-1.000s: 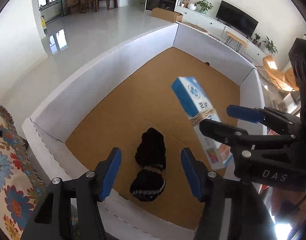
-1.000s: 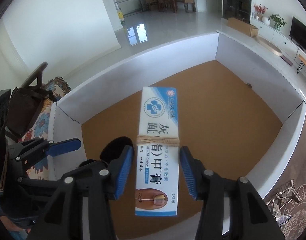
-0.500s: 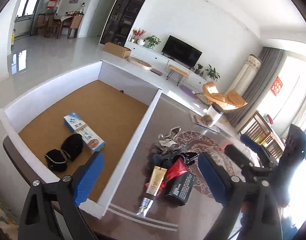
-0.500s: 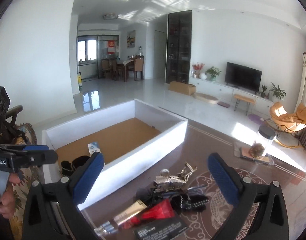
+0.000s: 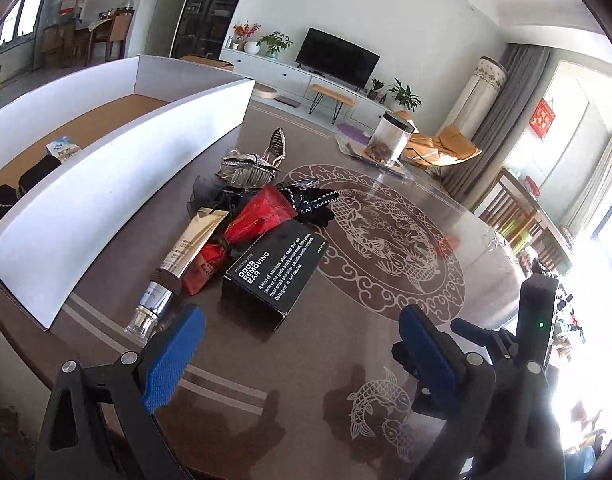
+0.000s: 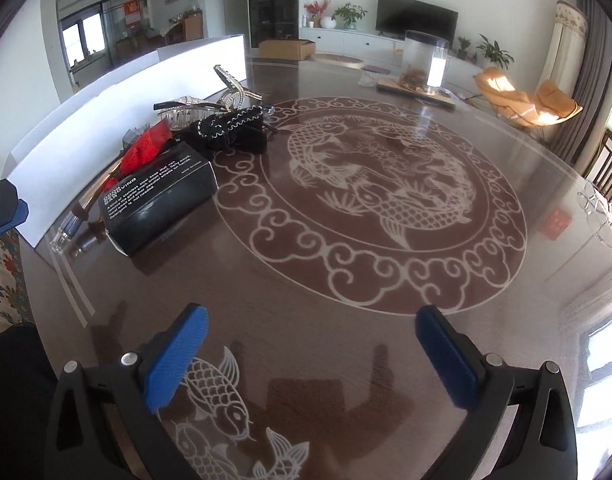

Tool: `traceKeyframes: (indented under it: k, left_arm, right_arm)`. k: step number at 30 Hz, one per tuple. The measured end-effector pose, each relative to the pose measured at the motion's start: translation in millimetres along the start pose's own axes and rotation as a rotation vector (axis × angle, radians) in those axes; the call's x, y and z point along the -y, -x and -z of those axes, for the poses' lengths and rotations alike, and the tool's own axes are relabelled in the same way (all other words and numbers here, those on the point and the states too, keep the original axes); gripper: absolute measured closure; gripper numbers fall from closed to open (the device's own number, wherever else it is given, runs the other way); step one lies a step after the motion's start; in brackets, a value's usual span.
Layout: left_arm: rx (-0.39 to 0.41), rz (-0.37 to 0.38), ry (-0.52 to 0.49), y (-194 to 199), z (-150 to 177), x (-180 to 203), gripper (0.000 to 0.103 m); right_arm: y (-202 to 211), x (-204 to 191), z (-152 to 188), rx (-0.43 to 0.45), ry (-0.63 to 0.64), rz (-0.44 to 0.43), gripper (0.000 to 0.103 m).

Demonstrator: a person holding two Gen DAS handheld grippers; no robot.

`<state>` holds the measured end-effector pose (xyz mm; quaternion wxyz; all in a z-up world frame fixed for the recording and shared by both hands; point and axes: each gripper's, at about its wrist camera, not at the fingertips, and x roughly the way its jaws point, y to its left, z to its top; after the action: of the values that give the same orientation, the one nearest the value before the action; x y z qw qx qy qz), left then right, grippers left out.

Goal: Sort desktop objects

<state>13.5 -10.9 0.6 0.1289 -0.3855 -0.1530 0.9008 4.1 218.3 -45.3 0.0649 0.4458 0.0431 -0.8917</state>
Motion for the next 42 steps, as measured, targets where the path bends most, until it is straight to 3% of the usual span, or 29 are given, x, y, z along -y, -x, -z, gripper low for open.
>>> traceKeyframes:
  k: [11, 20, 28, 42]
  left_arm:
    - [-0.01, -0.086, -0.062, -13, 15, 6, 0.004]
    - [-0.031, -0.023, 0.166, -19, 14, -33, 0.004]
    - [0.01, -0.071, 0.049, -13, 16, -7, 0.004]
    - [-0.005, -0.102, 0.031, -17, 14, -3, 0.004]
  right_arm:
    - [-27, -17, 5, -0.021, 0.021, -0.025, 0.0]
    - [-30, -18, 3, -0.023, 0.023, -0.026, 0.0]
    - [-30, -18, 3, -0.022, 0.023, -0.026, 0.0]
    - [-31, -18, 3, -0.023, 0.023, -0.027, 0.0]
